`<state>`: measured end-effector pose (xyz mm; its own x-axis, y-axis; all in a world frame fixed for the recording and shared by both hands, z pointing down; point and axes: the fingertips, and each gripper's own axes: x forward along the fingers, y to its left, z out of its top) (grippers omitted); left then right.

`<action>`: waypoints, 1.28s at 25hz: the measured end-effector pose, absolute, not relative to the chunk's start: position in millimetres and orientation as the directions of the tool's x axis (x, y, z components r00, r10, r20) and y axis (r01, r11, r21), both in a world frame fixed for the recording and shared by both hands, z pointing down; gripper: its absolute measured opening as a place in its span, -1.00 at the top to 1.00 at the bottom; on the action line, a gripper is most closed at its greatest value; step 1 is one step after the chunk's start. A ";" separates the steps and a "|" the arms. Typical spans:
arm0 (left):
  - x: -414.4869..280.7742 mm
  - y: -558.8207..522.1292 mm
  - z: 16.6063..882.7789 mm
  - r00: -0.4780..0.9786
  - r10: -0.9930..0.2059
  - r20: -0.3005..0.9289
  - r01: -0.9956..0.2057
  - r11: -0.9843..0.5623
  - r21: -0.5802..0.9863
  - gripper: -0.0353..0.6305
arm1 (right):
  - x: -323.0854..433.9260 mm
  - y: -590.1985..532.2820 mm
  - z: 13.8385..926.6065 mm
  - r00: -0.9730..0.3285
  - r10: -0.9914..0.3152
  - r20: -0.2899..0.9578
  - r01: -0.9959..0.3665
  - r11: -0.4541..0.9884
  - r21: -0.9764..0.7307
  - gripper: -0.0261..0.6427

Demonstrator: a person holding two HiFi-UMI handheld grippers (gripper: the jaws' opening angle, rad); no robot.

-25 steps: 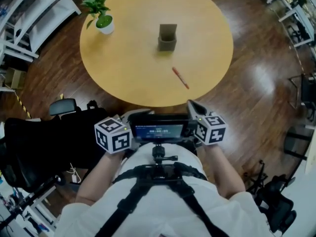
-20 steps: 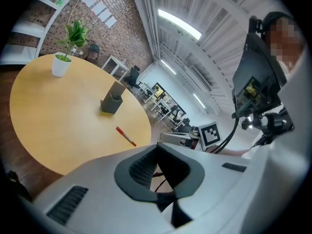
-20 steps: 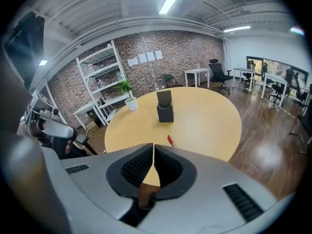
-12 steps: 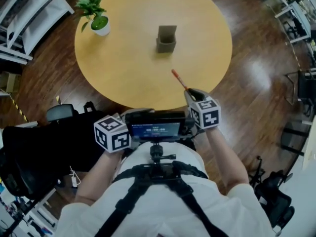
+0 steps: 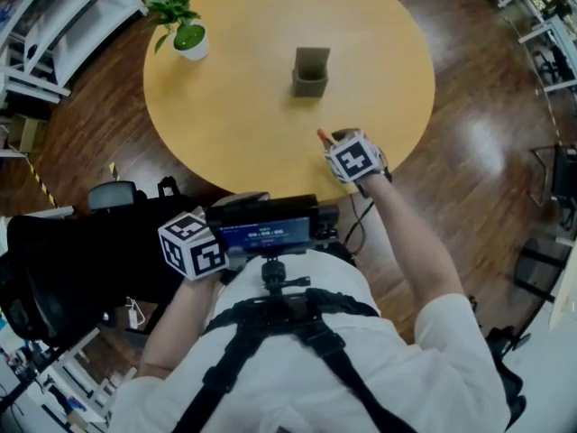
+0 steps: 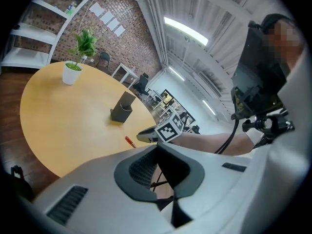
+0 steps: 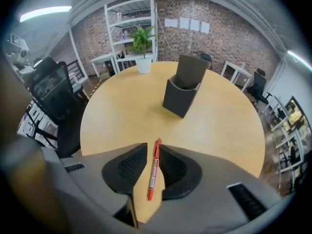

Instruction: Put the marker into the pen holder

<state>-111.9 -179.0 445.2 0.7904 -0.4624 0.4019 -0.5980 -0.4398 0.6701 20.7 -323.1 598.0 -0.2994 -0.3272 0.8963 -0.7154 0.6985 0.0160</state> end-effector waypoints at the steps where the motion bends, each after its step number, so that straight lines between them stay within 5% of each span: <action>1: -112.1 -178.8 444.4 0.785 -0.468 0.405 -0.604 -0.435 0.668 0.91 | 18.4 -326.3 606.6 -0.288 -0.285 0.914 -0.696 0.718 0.004 0.67; 10: -126.1 -175.4 445.8 0.721 -0.532 0.444 -0.670 -0.371 0.643 0.91 | 2.1 -363.6 643.1 -0.188 -0.063 0.980 -0.603 0.795 -0.065 0.67; 16: -130.7 -167.7 447.5 0.693 -0.550 0.466 -0.695 -0.341 0.632 0.91 | 9.4 -370.3 663.9 -0.103 -0.031 0.994 -0.618 0.785 -0.040 0.67; 22: -134.7 -166.9 449.5 0.680 -0.563 0.469 -0.704 -0.325 0.631 0.91 | 9.1 -377.5 662.6 -0.123 -0.101 0.987 -0.585 0.811 0.010 0.75; 26: -130.9 -172.8 447.7 0.691 -0.561 0.456 -0.694 -0.338 0.636 0.91 | -16.4 -363.3 627.7 -0.364 -0.124 0.923 -0.610 0.781 -0.136 0.76; 32: -124.7 -183.3 443.5 0.708 -0.556 0.435 -0.677 -0.361 0.641 0.91 | 19.2 -378.7 566.7 -0.392 -0.366 0.844 -0.714 0.700 -0.027 0.76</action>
